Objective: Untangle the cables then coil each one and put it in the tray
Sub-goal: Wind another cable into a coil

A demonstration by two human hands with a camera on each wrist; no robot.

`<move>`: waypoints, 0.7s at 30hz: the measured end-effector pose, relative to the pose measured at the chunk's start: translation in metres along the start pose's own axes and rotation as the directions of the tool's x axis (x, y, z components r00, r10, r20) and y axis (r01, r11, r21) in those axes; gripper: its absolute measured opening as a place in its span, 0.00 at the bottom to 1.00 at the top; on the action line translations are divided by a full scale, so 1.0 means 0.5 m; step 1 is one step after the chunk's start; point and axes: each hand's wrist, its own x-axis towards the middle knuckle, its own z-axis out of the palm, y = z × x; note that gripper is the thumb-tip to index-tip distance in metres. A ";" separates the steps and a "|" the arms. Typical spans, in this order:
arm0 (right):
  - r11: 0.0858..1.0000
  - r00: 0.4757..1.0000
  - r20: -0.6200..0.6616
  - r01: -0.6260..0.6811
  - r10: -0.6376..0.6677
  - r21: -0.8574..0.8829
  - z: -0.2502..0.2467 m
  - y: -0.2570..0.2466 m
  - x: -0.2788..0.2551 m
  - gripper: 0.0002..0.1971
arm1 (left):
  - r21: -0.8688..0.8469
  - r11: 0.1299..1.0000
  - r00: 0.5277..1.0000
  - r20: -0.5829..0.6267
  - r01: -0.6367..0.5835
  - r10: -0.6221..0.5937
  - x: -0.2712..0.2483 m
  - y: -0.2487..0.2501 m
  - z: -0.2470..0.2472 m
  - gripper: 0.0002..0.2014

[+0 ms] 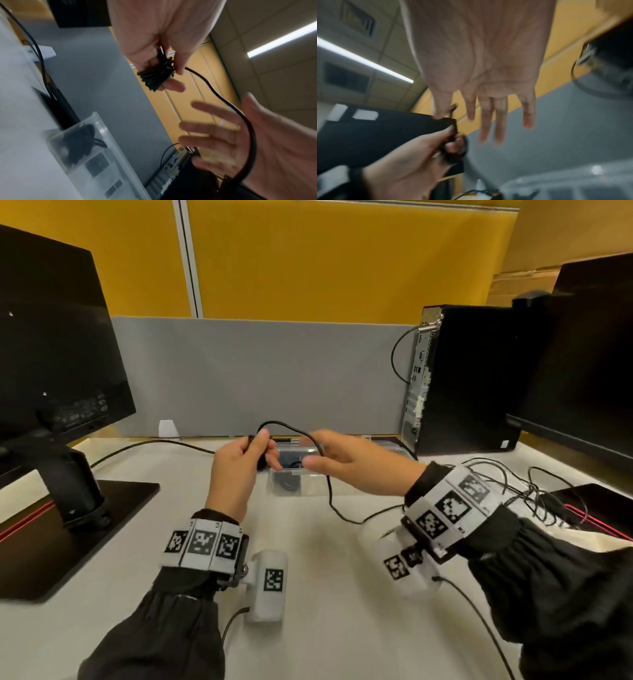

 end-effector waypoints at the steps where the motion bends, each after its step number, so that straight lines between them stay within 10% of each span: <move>1: 0.995 0.997 -0.059 0.045 -0.039 0.094 0.009 -0.007 0.006 0.15 | -0.008 1.000 1.000 0.026 0.013 -0.013 0.001 -0.002 -0.002 0.15; 6: 0.999 0.811 -0.584 0.025 0.004 0.042 -0.018 0.034 0.044 0.15 | -0.187 0.963 0.922 0.370 0.194 -0.114 -0.032 0.034 0.007 0.17; 10: 0.974 0.954 -0.261 -0.185 0.146 -0.130 0.013 0.076 0.060 0.15 | -0.451 0.818 0.875 0.469 0.356 -0.121 -0.045 0.062 0.021 0.20; 14: 0.964 0.991 0.089 -0.071 0.097 -0.256 0.081 0.050 0.025 0.16 | -0.661 0.656 0.913 0.390 0.366 -0.117 -0.034 0.056 0.014 0.20; 21: 0.877 0.973 -0.154 0.080 -0.172 -0.474 0.043 0.012 -0.038 0.13 | -0.354 0.923 0.969 0.238 0.153 -0.069 -0.024 0.033 0.025 0.15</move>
